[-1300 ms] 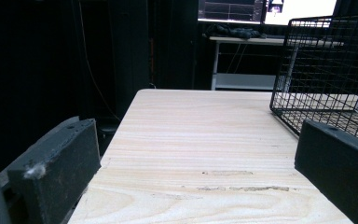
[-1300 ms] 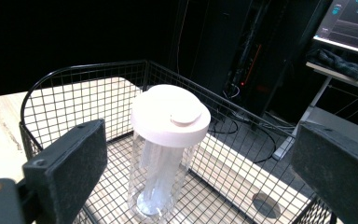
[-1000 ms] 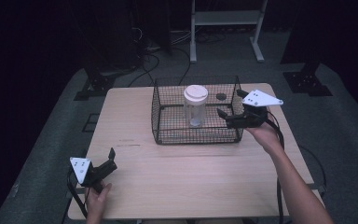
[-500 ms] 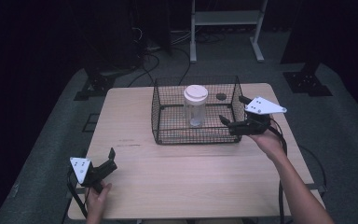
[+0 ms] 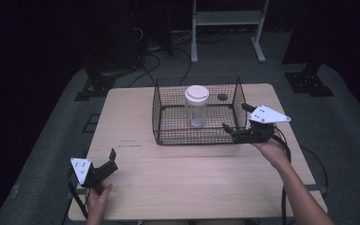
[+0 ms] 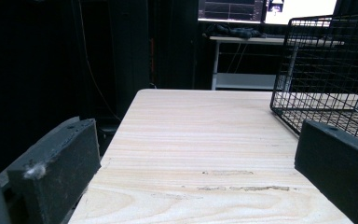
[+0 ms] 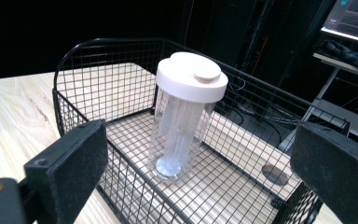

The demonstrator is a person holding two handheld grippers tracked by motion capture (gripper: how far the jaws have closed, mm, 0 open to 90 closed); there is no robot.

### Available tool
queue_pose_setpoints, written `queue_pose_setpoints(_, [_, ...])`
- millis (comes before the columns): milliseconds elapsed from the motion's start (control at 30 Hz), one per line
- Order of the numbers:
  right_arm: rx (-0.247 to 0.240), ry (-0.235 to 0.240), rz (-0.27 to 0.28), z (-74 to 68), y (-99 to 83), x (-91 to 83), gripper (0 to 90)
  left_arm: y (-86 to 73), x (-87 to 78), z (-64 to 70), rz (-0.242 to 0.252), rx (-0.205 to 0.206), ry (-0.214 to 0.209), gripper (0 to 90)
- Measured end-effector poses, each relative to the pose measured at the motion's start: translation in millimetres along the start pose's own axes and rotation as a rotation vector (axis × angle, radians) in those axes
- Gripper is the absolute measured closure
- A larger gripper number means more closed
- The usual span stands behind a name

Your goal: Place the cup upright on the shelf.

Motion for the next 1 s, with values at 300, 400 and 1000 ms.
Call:
queue_pose_setpoints(300, [0.017,-0.003,-0.001,-2.0,-11.7,-9.7,3.5,0.0,0.0,0.1,-0.001,0.001,0.000,0.0])
queue_pose_setpoints(400, [0.018,-0.006,-0.002,-2.6,-14.3,-12.2,3.5,0.0,-0.1,0.1,-0.001,0.003,0.000,0.0])
queue_pose_setpoints(1000, [0.033,-0.009,-0.020,-9.3,-34.1,-26.4,3.6,0.0,0.0,0.4,-0.001,0.005,0.001,0.0])
Point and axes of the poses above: each handheld gripper's, and its own axes: x roughly forward along the jaws, y roughly out of its top, z roughly to its right, the point moved 2 cm from there along x, roughly forward along the jaws, and after that the axes turned 3 degrees about z, right-handed, at the moved point
